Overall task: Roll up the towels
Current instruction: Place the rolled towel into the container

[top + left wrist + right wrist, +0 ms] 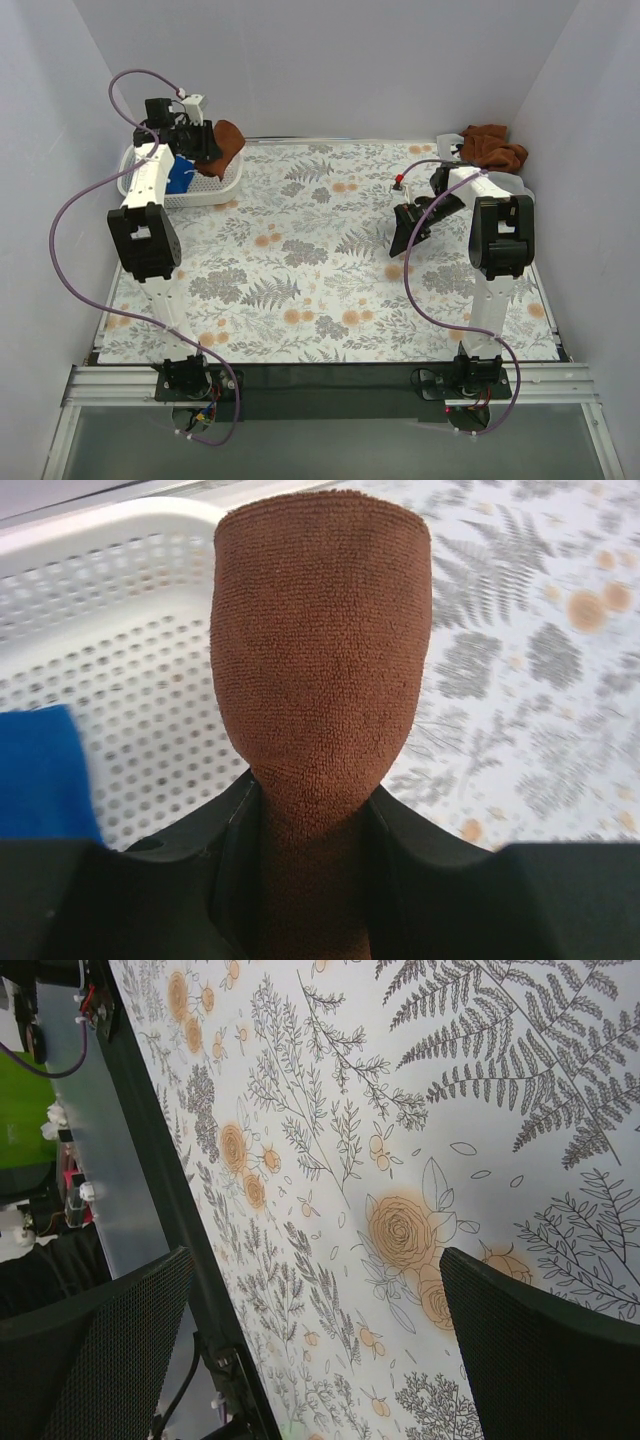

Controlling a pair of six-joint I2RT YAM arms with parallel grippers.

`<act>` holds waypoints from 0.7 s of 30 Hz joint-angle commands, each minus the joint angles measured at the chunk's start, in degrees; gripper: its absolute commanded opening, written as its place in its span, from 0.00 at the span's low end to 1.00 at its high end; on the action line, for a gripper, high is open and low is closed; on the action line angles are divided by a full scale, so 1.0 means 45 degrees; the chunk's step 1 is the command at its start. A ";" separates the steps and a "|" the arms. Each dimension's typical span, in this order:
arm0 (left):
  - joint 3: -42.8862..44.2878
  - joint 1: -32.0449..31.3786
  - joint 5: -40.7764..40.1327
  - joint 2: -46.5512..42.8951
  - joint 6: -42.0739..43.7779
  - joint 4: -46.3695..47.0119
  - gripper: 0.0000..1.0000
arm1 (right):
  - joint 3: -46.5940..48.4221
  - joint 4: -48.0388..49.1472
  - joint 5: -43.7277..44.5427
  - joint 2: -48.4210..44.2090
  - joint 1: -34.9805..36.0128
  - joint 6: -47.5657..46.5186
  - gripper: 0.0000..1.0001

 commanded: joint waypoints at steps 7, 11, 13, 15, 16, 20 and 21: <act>-0.0264 -0.0019 -0.5744 0.0343 -0.1892 0.1963 0.00 | -0.0226 -0.0143 -0.0096 -0.0343 -0.0070 0.0080 0.98; -0.0927 -0.0038 -0.6782 0.0461 -0.2458 0.2158 0.00 | -0.0265 -0.0143 -0.0077 -0.0284 -0.0070 0.0119 0.98; -0.1297 -0.0096 -0.6981 0.0480 -0.2674 0.2333 0.00 | -0.0324 -0.0143 -0.0096 -0.0246 -0.0051 0.0119 0.98; -0.1474 -0.0136 -0.7604 0.0519 -0.2693 0.2490 0.00 | -0.0324 -0.0143 -0.0116 -0.0207 -0.0070 0.0119 0.98; -0.1591 -0.0175 -0.7742 0.0558 -0.2674 0.2529 0.00 | -0.0324 -0.0143 -0.0116 -0.0167 -0.0070 0.0138 0.98; -0.1864 -0.0487 -0.8406 0.0773 -0.2459 0.2686 0.00 | -0.0285 -0.0143 -0.0077 -0.0070 -0.0070 0.0197 0.98; -0.1943 -0.0507 -0.8465 0.0851 -0.2498 0.2744 0.00 | -0.0285 -0.0123 -0.0096 -0.0050 -0.0070 0.0197 0.98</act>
